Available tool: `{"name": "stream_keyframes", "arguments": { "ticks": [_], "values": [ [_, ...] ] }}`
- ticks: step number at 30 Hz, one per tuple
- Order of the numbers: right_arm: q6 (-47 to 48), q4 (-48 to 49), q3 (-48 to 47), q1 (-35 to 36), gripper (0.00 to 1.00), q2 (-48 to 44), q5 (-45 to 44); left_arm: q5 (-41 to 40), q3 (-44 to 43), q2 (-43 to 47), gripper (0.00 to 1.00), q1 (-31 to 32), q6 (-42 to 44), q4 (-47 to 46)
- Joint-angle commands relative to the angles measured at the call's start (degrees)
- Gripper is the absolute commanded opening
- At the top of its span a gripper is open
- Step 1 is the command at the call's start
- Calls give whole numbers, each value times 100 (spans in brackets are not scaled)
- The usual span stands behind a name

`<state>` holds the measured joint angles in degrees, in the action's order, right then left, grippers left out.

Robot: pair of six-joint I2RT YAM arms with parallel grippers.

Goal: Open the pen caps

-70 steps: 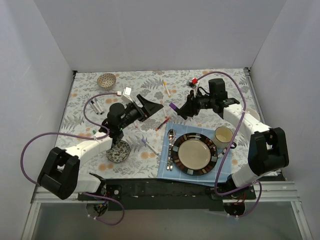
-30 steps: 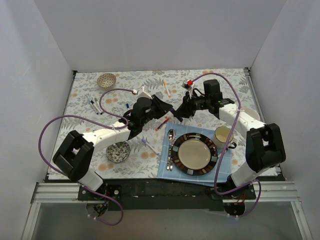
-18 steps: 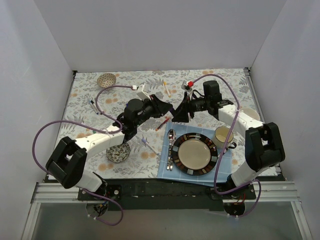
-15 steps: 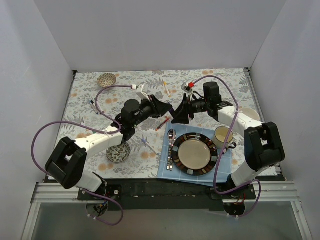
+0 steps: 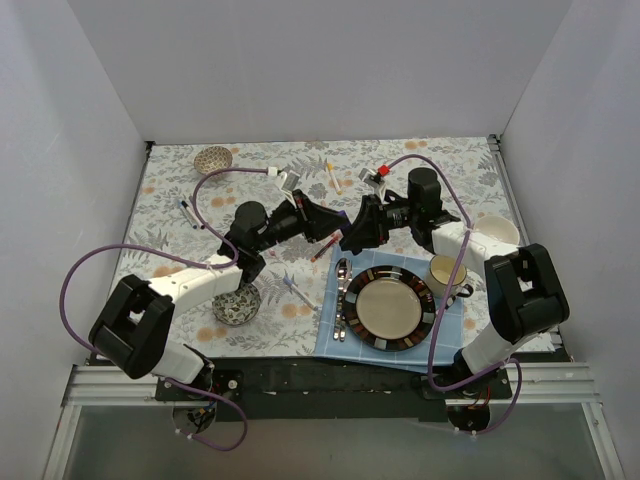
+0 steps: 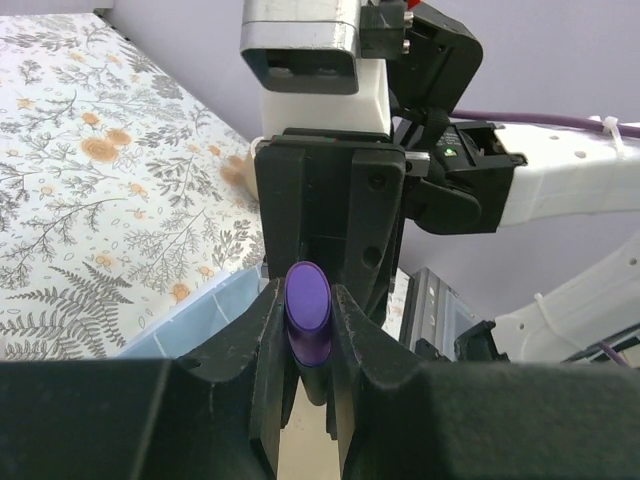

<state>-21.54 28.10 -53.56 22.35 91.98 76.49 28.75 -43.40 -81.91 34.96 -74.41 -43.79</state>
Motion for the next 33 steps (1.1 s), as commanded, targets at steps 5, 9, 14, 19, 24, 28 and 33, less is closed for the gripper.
{"name": "stream_keyframes", "arguments": {
  "ticks": [5,9,14,19,24,28,33],
  "values": [
    [-447,723,47,313,1,48,428,323,-46,474,0,-331,208,-533],
    [-421,820,100,472,1,83,472,289,-160,755,0,-945,-29,-736],
    [-106,601,118,744,1,249,394,183,-423,940,0,-1613,-223,-842],
    [97,390,74,1017,1,381,349,60,-731,1019,0,-2019,-197,-754],
    [1138,-1150,-311,991,1,382,-288,-404,-898,1090,0,-2274,-65,298],
    [3235,-3504,-1148,895,1,286,-2293,-1169,-1302,686,0,-2441,-222,1985],
    [3490,-3688,-1279,596,1,48,-3743,-1100,-2522,-754,0,-2731,-556,3568]
  ]
}}
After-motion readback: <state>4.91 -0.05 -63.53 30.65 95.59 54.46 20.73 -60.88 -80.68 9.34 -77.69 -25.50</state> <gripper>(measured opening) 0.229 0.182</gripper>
